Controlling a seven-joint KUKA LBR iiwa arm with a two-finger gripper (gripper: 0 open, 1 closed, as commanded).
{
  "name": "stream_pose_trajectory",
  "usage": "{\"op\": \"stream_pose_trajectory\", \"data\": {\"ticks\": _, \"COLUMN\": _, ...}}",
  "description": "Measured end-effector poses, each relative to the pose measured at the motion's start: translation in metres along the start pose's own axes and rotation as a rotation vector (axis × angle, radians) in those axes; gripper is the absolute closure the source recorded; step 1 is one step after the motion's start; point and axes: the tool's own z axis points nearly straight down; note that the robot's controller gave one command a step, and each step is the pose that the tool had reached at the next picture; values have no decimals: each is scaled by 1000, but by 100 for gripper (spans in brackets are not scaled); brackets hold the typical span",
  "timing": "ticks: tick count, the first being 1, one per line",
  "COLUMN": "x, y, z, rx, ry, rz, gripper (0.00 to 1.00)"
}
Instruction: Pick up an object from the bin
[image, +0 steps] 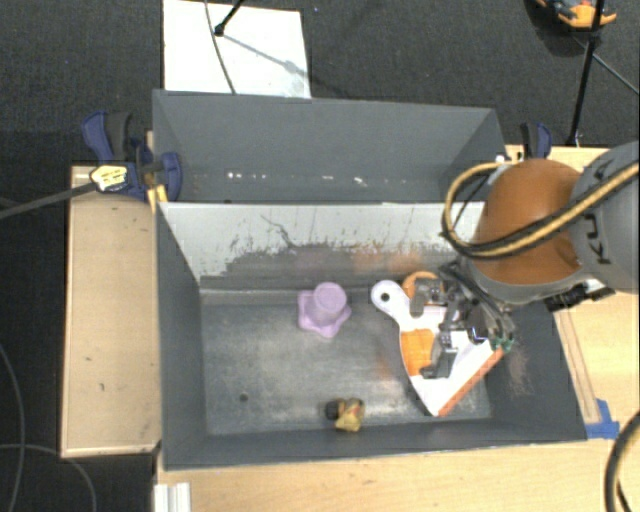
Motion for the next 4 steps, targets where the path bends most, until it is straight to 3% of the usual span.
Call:
{"op": "stream_pose_trajectory", "data": {"ticks": 1, "x": -2, "y": 0, "z": -4, "rx": 0, "ry": -8, "rz": -1, "gripper": 0}}
{"op": "stream_pose_trajectory", "data": {"ticks": 2, "x": 9, "y": -13, "z": 32, "rx": 0, "ry": -14, "rz": 43, "gripper": 0}}
{"op": "stream_pose_trajectory", "data": {"ticks": 3, "x": 11, "y": -37, "z": 72, "rx": -1, "ry": -11, "rz": 17, "gripper": 100}}
{"op": "stream_pose_trajectory", "data": {"ticks": 4, "x": 11, "y": -37, "z": 72, "rx": -1, "ry": -11, "rz": 16, "gripper": 100}}
